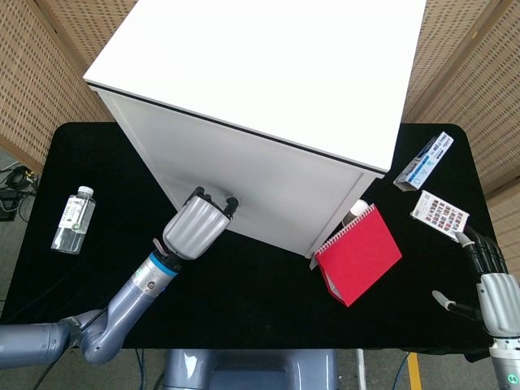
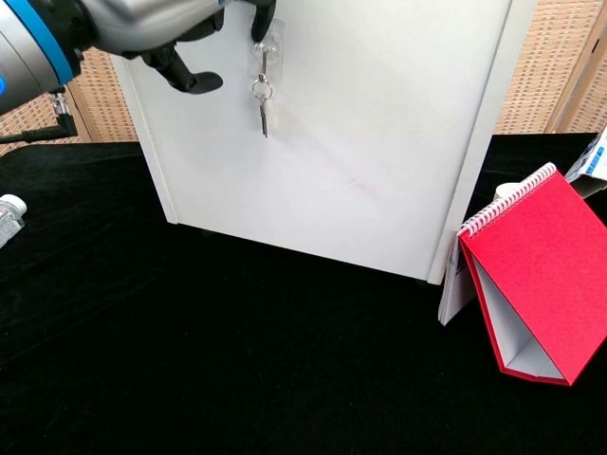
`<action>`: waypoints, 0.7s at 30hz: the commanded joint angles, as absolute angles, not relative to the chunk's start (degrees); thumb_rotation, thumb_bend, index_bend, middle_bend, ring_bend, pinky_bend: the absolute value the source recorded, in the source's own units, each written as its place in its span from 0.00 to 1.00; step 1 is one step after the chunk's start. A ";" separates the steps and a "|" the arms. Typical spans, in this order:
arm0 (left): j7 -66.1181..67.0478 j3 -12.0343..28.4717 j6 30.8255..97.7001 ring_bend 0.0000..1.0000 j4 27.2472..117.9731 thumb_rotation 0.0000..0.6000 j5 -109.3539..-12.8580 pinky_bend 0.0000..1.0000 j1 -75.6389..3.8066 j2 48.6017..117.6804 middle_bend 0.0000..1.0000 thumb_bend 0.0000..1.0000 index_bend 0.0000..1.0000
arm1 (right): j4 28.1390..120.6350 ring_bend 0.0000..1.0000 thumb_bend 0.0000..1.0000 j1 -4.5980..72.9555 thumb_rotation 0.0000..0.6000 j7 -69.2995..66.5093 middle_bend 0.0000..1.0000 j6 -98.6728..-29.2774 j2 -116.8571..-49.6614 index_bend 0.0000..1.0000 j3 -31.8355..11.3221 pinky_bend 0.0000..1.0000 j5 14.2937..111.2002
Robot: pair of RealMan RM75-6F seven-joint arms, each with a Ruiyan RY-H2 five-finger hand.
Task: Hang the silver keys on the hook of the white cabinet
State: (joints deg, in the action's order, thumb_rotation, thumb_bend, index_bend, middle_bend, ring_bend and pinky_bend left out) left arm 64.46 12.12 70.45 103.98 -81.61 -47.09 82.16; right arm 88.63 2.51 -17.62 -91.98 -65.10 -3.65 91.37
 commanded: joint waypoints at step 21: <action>36.36 -11.66 100.77 0.00 107.49 1.00 -93.42 0.07 -13.80 75.91 0.00 0.24 0.00 | 89.09 0.00 0.10 2.61 1.00 -11.66 0.00 -92.28 -66.41 0.00 -3.19 0.00 92.74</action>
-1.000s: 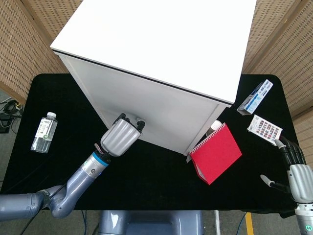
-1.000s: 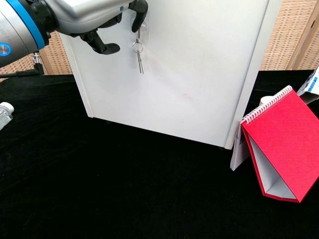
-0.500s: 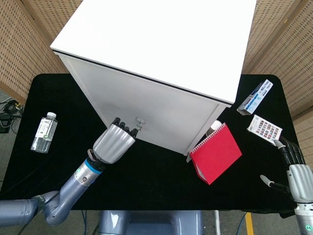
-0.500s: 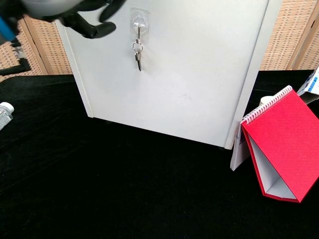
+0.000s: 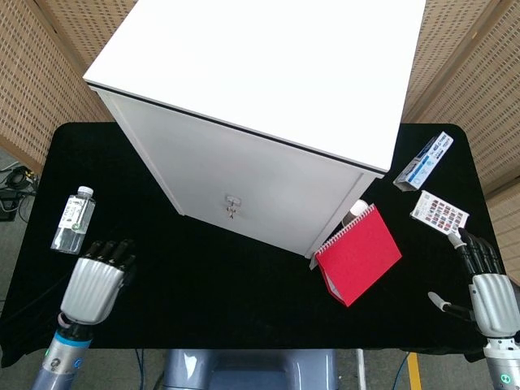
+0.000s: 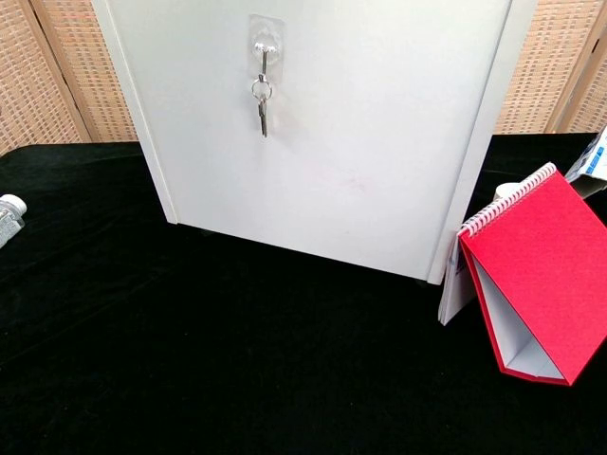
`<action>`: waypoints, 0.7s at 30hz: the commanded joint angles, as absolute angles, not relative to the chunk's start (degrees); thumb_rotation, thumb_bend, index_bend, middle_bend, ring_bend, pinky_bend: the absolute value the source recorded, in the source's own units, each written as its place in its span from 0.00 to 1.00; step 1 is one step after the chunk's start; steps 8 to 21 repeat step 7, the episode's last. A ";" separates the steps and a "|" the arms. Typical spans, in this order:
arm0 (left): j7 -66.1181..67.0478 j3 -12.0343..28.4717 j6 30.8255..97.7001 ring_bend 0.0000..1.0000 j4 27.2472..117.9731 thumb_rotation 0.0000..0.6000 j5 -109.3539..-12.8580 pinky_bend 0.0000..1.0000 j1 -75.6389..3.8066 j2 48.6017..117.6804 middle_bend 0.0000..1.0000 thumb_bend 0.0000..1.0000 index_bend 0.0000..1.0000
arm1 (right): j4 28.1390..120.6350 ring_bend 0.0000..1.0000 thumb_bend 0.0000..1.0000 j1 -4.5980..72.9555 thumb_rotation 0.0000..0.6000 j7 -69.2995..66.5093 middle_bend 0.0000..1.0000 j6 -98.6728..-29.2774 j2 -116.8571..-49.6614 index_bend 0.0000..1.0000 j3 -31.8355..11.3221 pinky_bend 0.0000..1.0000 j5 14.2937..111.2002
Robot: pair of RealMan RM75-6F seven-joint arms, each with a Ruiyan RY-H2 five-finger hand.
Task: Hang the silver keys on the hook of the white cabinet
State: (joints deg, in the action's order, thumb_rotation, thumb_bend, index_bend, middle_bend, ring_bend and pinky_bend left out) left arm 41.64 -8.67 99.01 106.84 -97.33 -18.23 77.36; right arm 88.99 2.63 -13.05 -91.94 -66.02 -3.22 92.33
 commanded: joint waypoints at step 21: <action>26.98 -11.97 100.64 0.00 106.81 1.00 -89.13 0.00 -9.46 72.21 0.00 0.18 0.00 | 89.51 0.00 0.10 2.89 1.00 -7.96 0.00 -91.91 -67.44 0.00 -2.67 0.00 93.77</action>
